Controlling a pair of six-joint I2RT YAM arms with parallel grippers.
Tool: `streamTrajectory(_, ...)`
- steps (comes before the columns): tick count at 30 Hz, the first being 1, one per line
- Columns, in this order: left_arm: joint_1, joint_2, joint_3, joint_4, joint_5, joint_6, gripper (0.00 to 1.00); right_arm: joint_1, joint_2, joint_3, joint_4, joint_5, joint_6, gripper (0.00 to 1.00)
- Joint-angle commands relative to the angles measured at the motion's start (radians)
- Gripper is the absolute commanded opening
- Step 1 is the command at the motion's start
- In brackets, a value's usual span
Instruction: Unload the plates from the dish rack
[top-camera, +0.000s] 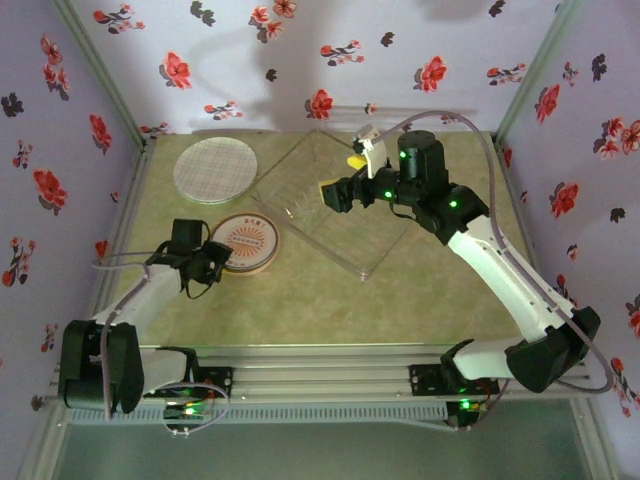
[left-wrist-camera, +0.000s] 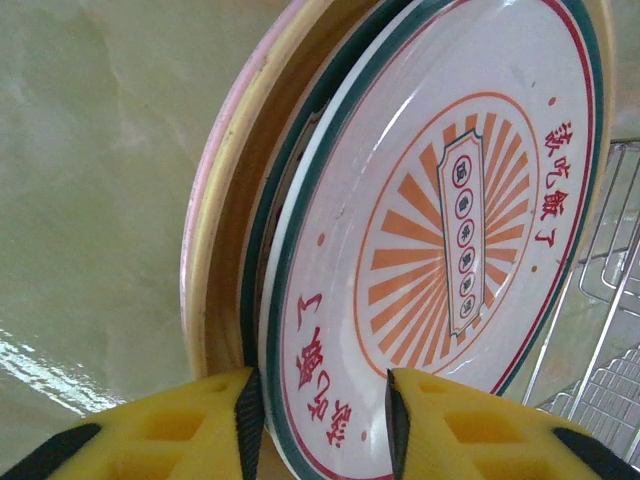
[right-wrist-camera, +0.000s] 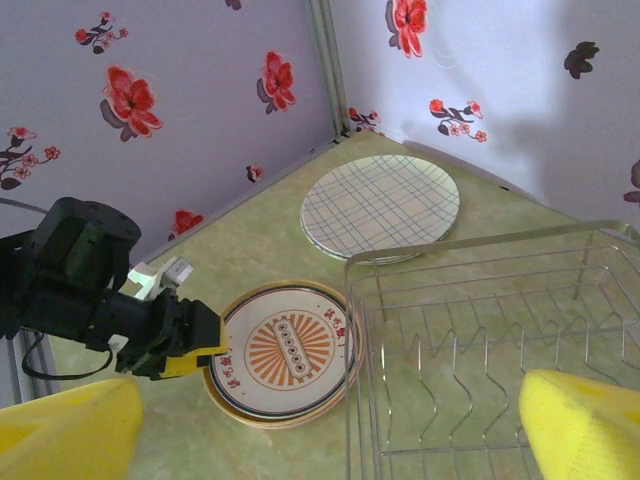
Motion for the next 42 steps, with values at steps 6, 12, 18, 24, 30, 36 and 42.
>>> streamTrajectory(6,0.008,0.020,0.071,-0.093,0.000,0.031,0.48,0.010,-0.012,0.041,-0.009,0.015,0.009,0.97)
streamTrajectory(12,0.008,0.008,0.127,-0.174,-0.025,0.057,0.59,0.010,-0.006,0.059,-0.025,0.059,0.006,0.97)
streamTrajectory(18,0.009,-0.014,0.195,-0.246,-0.056,0.089,0.69,0.010,-0.018,0.064,-0.032,0.154,0.009,0.97)
streamTrajectory(24,0.009,-0.073,0.276,-0.340,-0.115,0.133,1.00,0.008,-0.066,0.053,-0.032,0.357,0.010,0.99)
streamTrajectory(30,0.025,-0.213,0.315,-0.398,-0.216,0.228,1.00,-0.103,-0.183,-0.015,-0.166,0.884,0.164,0.99)
streamTrajectory(36,0.047,-0.286,0.310,-0.487,-0.344,0.314,1.00,-0.395,-0.331,-0.280,-0.367,0.910,0.387,0.99)
streamTrajectory(42,0.047,-0.272,0.295,-0.551,-0.639,0.370,1.00,-0.402,-0.432,-0.582,-0.198,1.039,0.387,0.99)
